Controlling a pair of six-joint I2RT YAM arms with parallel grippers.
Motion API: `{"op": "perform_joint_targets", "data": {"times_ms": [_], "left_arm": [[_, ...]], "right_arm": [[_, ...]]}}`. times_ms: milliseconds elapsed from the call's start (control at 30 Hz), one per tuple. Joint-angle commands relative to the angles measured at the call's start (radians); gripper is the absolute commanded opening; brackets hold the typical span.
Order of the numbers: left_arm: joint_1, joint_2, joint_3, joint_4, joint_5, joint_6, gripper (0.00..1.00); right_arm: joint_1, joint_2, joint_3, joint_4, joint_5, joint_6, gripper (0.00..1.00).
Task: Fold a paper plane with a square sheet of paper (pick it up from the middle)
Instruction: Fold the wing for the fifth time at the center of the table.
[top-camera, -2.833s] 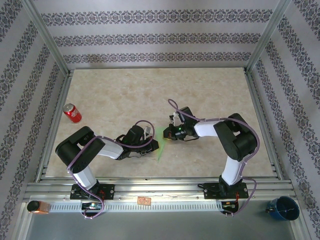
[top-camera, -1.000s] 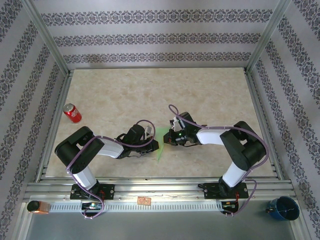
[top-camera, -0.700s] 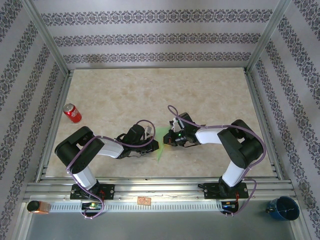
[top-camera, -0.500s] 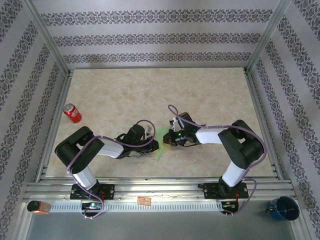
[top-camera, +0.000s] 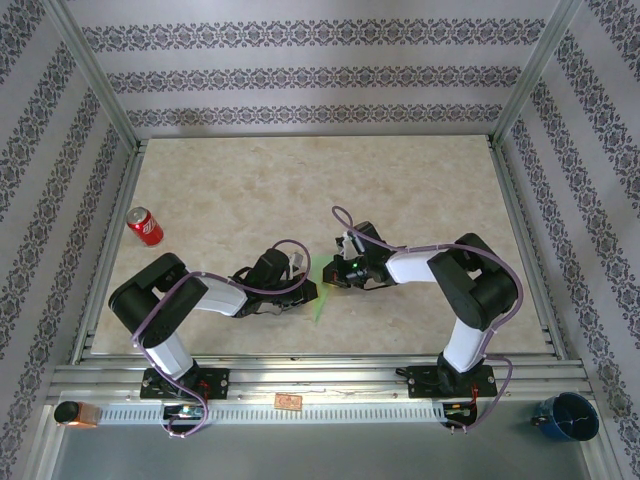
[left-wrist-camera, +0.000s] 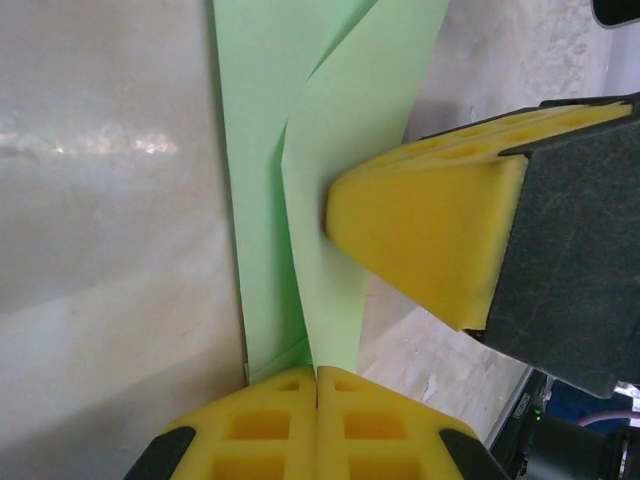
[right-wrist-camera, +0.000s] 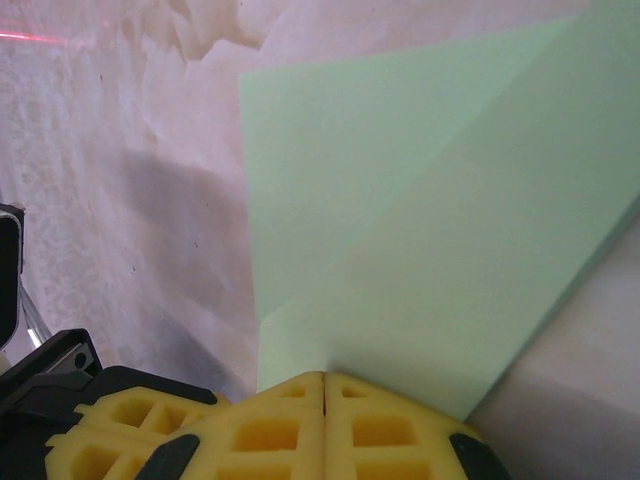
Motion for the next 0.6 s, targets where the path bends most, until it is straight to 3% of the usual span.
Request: {"op": "perform_joint_targets", "data": {"times_ms": [0,233,333,567], "left_arm": [[0.008,-0.029,-0.027,-0.136,0.058,0.006,0.12],[0.000,-0.058,-0.051,-0.055,0.180,-0.060,0.16],[-0.005,-0.068,-0.054,-0.064,0.180,-0.058,0.14],[-0.009,-0.070,-0.050,-0.138,0.194,-0.006,0.00]], "right_arm": [[0.011,0.017,-0.035,-0.028,0.059,0.007,0.00],[0.010,0.020,-0.038,-0.026,0.072,0.015,0.00],[0.013,0.022,-0.037,-0.025,0.071,0.021,0.00],[0.012,0.023,-0.040,-0.027,0.077,0.021,0.00]]}}
